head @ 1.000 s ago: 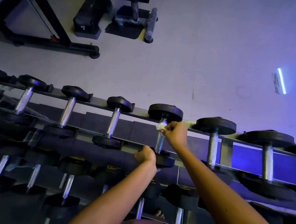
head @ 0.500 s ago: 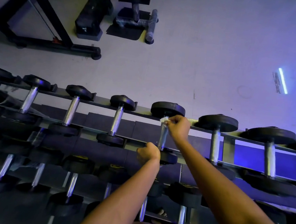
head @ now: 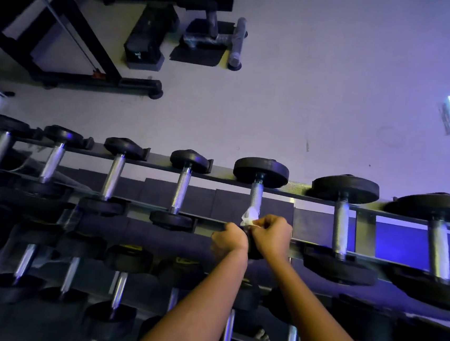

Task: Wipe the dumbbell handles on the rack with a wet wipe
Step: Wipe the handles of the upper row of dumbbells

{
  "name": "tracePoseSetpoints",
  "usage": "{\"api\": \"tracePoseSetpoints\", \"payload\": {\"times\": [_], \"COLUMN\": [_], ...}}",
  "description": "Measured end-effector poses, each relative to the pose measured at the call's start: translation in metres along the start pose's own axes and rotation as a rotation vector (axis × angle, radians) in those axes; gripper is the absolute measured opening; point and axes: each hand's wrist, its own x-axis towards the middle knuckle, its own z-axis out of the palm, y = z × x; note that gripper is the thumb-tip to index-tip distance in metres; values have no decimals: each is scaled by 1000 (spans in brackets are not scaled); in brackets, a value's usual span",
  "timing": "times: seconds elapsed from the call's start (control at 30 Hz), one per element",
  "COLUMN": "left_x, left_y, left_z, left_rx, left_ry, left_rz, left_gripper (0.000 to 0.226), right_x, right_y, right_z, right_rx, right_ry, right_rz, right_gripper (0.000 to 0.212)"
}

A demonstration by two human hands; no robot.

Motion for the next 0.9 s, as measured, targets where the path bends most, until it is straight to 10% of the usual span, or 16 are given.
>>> {"api": "tracePoseSetpoints", "payload": {"times": [0.9], "left_x": [-1], "left_y": [-10], "left_z": [-3], "left_rx": [15], "left_ry": [-45], "left_rz": [158], "left_gripper": [37], "right_x": [-21], "right_y": [-1], "right_z": [-31], "right_rx": [58], "right_ry": [-35], "right_rz": [-115], "right_gripper": [8]}}
